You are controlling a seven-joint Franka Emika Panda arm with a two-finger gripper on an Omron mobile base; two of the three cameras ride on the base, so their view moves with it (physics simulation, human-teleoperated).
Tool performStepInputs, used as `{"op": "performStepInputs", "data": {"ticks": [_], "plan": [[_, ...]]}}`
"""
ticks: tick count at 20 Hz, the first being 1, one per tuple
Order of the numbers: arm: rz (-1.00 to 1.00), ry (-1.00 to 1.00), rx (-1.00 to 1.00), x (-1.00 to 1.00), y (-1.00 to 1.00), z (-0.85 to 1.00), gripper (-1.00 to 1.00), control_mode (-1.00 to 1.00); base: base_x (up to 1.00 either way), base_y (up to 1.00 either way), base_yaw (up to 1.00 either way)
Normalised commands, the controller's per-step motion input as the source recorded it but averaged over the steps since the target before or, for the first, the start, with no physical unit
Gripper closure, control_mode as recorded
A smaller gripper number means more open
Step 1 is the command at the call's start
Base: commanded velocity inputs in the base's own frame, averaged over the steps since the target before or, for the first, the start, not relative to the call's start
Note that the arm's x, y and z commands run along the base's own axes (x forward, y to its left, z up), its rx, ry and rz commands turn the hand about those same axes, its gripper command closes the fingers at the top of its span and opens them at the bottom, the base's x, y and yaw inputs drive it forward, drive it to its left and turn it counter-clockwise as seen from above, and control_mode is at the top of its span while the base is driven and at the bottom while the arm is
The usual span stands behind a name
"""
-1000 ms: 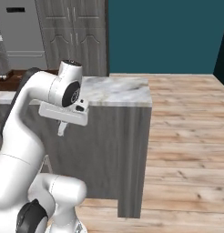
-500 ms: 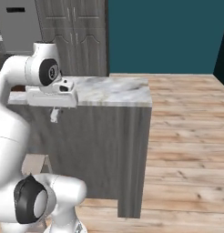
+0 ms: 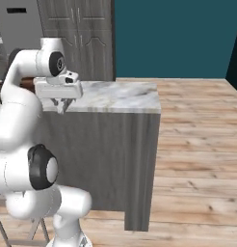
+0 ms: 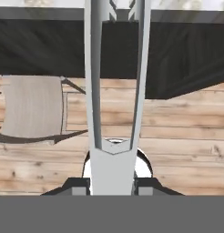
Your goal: Take the tongs from the drawer on the left and place them on the dining counter next to the tray containing the kebab skewer.
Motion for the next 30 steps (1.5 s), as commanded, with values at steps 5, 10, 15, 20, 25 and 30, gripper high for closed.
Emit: {"op": "performStepInputs", "data": {"ticks": [5, 10, 15, 20, 25, 30], "plan": [[0.0, 0.1, 0.0, 1.0, 0.02, -0.13, 1.0, -1.0, 0.0, 0.0, 0.0], [-0.04, 0.14, 0.0, 0.98, 0.04, -0.08, 1.0, -1.0, 0.0, 0.0, 0.0], [0.0, 0.18, -0.04, 0.63, 0.15, -0.09, 1.0, -1.0, 0.0, 0.0, 0.0], [0.0, 0.06, -0.01, 0.53, 0.33, -0.2, 1.0, -1.0, 0.0, 0.0, 0.0], [0.0, 0.0, 0.0, 0.52, 0.25, -0.41, 1.0, -1.0, 0.0, 0.0, 0.0], [0.0, 0.0, 0.0, 0.47, 0.02, -0.64, 1.0, -1.0, 0.0, 0.0, 0.0]]}}
